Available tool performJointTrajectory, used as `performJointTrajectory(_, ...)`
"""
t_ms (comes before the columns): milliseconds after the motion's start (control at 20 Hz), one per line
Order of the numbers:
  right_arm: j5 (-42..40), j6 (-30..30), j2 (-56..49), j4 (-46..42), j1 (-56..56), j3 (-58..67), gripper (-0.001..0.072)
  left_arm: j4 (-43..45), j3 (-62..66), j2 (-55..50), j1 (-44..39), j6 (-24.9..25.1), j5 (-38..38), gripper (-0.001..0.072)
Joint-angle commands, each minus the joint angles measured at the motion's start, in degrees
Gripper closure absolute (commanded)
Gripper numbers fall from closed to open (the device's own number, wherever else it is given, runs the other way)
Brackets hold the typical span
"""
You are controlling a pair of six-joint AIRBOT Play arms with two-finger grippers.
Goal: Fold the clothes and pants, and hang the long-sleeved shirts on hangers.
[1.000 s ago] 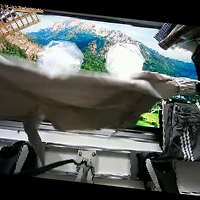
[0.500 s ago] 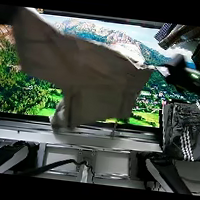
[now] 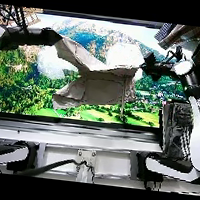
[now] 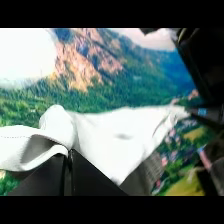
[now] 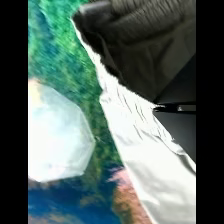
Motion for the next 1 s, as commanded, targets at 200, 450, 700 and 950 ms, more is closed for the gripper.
performJointTrajectory(200, 11.3, -7.9, -1.7, -13.6, -2.6, -0.1, 0.0686, 12.5, -9.2, 11.1, -1.2, -3.3, -8.2, 0.0706)
performJointTrajectory(450, 14.4, -11.8, -1.7, -16.0, -2.2, -2.7, 0.0687, 13.7, -30.7, 23.0, -1.6, -4.3, -4.7, 0.0706)
performJointTrajectory(700, 15.9, -14.0, -1.7, -16.3, -1.7, -8.0, 0.0686, 12.5, -47.1, 27.2, -2.6, -4.8, 0.9, 0.0706)
performJointTrajectory(950, 16.8, -18.7, -1.7, -16.1, -1.7, -12.0, 0.0685, 12.2, -52.3, 27.5, -3.4, -4.7, 1.1, 0.0703)
